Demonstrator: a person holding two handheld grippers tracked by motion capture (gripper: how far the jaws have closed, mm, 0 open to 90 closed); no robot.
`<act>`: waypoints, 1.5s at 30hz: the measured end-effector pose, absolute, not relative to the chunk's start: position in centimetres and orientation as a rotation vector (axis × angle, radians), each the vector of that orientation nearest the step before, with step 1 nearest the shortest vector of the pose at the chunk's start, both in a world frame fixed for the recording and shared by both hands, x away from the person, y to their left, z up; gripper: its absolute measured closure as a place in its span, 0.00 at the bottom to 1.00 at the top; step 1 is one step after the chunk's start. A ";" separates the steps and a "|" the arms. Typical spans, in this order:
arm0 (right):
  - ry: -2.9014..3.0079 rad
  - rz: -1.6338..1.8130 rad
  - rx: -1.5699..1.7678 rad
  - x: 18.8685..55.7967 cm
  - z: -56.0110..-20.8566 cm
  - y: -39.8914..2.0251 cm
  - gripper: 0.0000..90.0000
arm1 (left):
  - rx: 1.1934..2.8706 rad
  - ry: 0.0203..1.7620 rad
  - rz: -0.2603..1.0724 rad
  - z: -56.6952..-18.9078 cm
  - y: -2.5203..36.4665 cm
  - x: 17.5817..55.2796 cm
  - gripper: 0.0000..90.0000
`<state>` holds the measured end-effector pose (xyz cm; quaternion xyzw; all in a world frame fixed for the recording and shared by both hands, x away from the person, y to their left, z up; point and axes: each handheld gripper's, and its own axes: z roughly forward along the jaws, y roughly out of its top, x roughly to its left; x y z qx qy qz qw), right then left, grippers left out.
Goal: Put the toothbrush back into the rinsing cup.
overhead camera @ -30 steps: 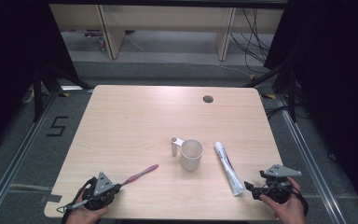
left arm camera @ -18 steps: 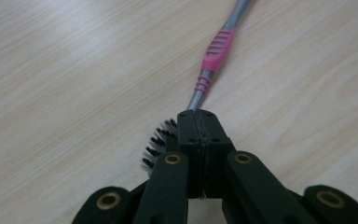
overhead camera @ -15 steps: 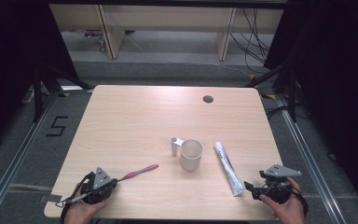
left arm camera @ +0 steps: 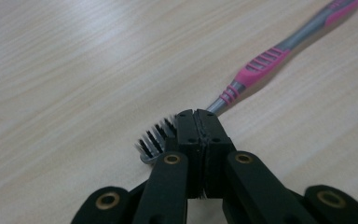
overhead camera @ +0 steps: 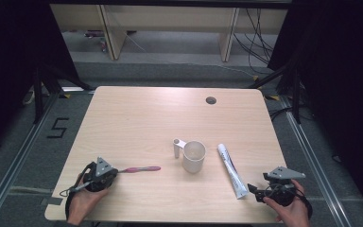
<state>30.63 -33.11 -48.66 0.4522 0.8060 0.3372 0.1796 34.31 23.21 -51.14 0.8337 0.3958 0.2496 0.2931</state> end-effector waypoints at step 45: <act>2.282 0.945 1.317 30.6 -48.7 -33.3 0.26 | 2.181 1.114 0.632 -51.0 15.6 45.2 0.97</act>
